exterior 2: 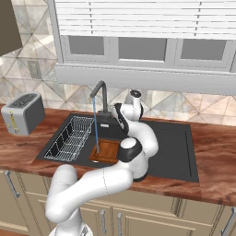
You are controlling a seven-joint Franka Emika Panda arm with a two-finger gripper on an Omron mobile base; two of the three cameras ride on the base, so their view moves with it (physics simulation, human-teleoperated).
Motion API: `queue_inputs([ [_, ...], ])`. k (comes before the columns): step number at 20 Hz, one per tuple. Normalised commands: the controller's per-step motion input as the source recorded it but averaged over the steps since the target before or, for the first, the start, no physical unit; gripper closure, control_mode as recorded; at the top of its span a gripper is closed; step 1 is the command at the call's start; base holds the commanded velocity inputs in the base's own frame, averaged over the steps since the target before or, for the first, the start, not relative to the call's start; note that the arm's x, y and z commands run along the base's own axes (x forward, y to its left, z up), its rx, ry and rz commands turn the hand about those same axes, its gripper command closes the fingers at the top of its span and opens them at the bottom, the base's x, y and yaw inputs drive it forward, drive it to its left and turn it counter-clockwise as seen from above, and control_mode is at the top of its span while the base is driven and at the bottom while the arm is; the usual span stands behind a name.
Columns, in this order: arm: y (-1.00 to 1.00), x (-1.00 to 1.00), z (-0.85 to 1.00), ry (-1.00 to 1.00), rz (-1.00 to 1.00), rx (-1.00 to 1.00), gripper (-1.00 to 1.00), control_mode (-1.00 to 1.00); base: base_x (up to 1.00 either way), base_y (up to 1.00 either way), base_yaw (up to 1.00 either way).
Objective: Turn on the sink faucet with hot water and rinse the cutting board for ten seconds, then turn off the faucet. Push the cutting board to reach the water if necessary.
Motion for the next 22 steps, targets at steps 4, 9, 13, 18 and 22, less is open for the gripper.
queue_inputs([
  [4, 0.34, 0.0, -0.12, 0.0, 0.0, 0.0, -1.0, -1.0, 0.0, 0.0, 0.0],
  [9, 0.37, 0.0, -0.13, 0.0, 0.0, 0.0, -1.0, -1.0, 0.0, 0.0, 0.0],
  [13, 0.36, 0.0, -0.15, 0.0, 0.0, 0.0, -1.0, -1.0, 0.0, 0.0, 0.0],
  [18, 0.37, 0.0, -0.19, 0.0, 0.0, 0.0, -1.0, -1.0, 0.0, 0.0, 0.0],
  [22, 0.41, 0.0, -0.22, 0.0, 0.0, 0.0, -1.0, -1.0, 0.0, 0.0, 0.0],
])
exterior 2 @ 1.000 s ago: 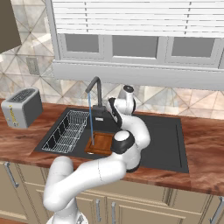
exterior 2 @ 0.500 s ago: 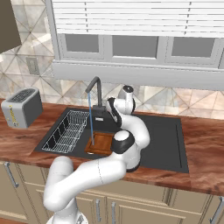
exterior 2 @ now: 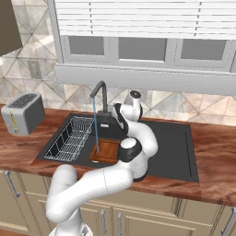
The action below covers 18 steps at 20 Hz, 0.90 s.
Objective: Turn on the sink faucet with hot water and rinse the cutting board for ten seconds, then turn off the faucet. Push the cutting board to reach the water if necessary.
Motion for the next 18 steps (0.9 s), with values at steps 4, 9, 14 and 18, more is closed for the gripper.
queue_inputs([
  [4, 0.46, 0.0, -0.27, 0.01, 0.0, 0.0, -1.0, -1.0, 0.0, 0.0, 0.0],
  [9, 0.51, -0.02, -0.32, 0.03, 0.0, 0.0, -1.0, -1.0, 0.0, 0.0, 0.0],
  [14, 0.56, -0.16, -0.39, 0.06, 0.0, 0.0, -1.0, -1.0, 0.0, 0.0, 0.0],
  [18, 0.55, -0.21, -0.36, 0.04, 0.0, 0.0, -1.0, -1.0, 0.0, 0.0, 0.0],
])
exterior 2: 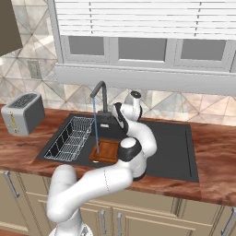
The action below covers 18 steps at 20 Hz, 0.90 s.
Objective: Turn on the sink faucet with hot water and rinse the cutting board for ten seconds, then turn off the faucet. Push the cutting board to reach the water if necessary.
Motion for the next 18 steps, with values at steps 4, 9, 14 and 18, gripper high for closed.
queue_inputs([
  [4, 0.61, -0.19, -0.34, 0.02, 0.0, 0.0, -1.0, -1.0, 0.0, 0.0, 0.0],
  [9, 0.72, -0.21, -0.32, 0.0, 0.0, 0.0, -1.0, -1.0, 0.0, 0.0, 0.0],
  [14, 0.77, -0.18, -0.27, 0.0, 0.0, 0.0, -1.0, -1.0, 0.0, 0.0, 0.0],
  [18, 0.75, -0.21, -0.28, 0.0, 0.0, 0.0, -1.0, -1.0, 0.0, 0.0, 0.0],
])
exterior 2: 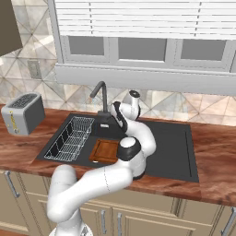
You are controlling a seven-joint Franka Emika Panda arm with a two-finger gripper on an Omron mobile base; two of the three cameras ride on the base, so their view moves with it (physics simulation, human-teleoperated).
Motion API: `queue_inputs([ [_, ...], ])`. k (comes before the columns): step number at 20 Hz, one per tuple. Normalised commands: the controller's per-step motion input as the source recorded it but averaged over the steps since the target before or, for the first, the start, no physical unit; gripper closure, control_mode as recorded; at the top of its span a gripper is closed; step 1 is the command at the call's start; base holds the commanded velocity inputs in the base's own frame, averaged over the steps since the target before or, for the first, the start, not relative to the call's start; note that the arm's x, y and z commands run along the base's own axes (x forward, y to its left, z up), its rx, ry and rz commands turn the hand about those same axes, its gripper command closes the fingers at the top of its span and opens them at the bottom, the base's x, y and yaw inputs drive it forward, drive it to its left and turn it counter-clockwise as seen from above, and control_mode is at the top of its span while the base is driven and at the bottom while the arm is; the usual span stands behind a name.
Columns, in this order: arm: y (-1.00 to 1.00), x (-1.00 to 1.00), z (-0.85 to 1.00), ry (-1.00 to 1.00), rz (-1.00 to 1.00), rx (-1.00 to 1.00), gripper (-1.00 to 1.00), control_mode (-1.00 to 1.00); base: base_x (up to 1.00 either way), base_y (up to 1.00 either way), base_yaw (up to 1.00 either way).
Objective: Turn on the sink faucet with hot water and rinse the cutting board for ten seconds, then turn off the faucet. Push the cutting board to reach the water if necessary.
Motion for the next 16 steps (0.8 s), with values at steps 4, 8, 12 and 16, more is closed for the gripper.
queue_inputs([
  [4, 0.75, -0.2, -0.25, 0.0, 0.0, 0.0, -1.0, -1.0, 0.0, 0.0, 0.0],
  [8, 0.69, -0.17, -0.16, 0.0, 0.0, 0.0, -1.0, -1.0, 0.0, 0.0, 0.0],
  [12, 0.65, -0.16, -0.12, 0.0, 0.0, 0.0, -1.0, -1.0, 0.0, 0.0, 0.0],
  [16, 0.51, -0.15, -0.02, 0.0, 0.0, 0.0, -1.0, -1.0, 0.0, 0.0, 0.0],
])
